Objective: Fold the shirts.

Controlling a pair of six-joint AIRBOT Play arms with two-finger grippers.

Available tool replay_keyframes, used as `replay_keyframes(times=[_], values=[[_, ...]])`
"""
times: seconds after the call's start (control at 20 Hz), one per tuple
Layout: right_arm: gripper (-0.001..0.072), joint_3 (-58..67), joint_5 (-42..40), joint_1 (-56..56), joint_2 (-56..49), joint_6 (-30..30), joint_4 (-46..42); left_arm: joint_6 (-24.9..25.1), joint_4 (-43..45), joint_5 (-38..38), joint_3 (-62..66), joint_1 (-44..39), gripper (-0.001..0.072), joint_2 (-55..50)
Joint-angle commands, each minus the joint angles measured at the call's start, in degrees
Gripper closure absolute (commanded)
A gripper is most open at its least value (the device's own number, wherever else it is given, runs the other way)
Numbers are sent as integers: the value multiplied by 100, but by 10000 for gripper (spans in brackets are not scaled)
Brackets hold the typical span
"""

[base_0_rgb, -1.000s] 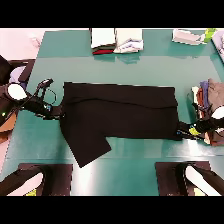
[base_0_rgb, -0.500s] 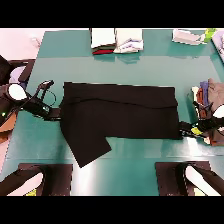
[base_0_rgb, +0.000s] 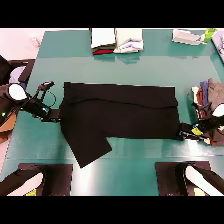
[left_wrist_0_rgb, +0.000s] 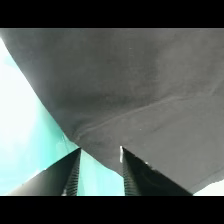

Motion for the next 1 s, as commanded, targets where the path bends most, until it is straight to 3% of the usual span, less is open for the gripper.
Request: replay_keyframes(times=[0.0, 0.1, 0.2, 0.3, 0.5, 0.55, 0.6, 0.95], values=[[290, -92, -269, 4, -369, 2, 411, -2, -37, 9, 4, 7, 382, 4], [530, -85, -326, 109, -348, -2, 396, -7, 0, -122, 7, 7, 410, 4], [695, -83, -415, 297, -144, -11, 369, -136, 190, -326, 4, 7, 410, 4], [695, -79, -470, 503, 103, -4, 192, -273, 361, -531, -15, 7, 410, 9], [695, -79, -483, 761, 437, -2, 107, -643, 332, -160, -811, -90, 405, 446], [696, -79, -505, 785, 450, 0, 109, -737, 291, -2, -1084, -208, 306, 525], [696, -81, -492, 785, 450, 9, 118, -835, 195, 162, -1320, -356, 259, 560], [695, -81, -450, 785, 450, 13, 118, -1412, -107, 1528, -2194, -1440, 259, 546]])
